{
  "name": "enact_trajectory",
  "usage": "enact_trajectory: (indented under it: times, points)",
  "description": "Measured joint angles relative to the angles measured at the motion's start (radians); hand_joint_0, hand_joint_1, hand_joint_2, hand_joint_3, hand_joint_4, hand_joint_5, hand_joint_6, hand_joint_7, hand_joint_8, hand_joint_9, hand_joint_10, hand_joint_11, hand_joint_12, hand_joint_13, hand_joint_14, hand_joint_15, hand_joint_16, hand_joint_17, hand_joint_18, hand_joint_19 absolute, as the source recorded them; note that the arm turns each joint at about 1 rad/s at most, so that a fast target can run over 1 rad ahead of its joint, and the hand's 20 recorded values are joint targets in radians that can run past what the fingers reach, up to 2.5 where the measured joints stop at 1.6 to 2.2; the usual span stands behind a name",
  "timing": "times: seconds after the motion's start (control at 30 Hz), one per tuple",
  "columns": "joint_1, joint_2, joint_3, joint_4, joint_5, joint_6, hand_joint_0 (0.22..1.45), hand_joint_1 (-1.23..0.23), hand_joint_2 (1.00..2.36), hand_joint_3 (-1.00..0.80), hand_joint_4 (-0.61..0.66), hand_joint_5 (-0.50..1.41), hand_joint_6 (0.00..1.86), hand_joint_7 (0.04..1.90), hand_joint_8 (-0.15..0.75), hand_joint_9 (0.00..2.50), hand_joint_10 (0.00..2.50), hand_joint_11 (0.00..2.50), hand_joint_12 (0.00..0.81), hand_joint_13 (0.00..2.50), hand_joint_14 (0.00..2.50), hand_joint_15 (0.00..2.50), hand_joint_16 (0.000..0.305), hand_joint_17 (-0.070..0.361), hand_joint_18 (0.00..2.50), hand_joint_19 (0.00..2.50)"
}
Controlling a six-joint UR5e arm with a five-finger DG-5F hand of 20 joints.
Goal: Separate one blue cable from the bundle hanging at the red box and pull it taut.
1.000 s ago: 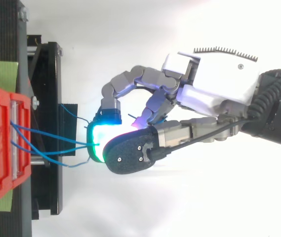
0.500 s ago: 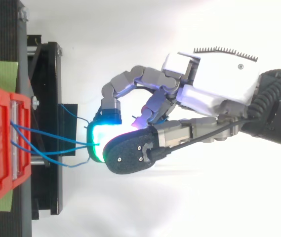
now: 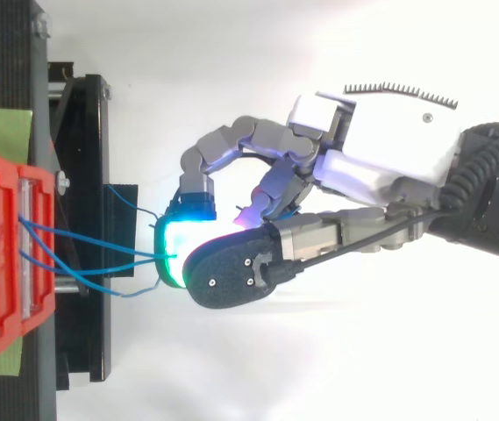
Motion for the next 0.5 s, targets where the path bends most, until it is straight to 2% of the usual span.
enact_trajectory:
  times: [0.5]
  points:
    - [0.0, 0.0, 0.0, 0.0, 0.0, 0.0, 0.81, -0.65, 1.0, -0.48, -0.08, -0.21, 1.0, 1.13, 0.398, 1.3, 0.0, 1.37, 0.358, 0.85, 2.5, 1.31, 0.033, 0.075, 1.27, 1.99]
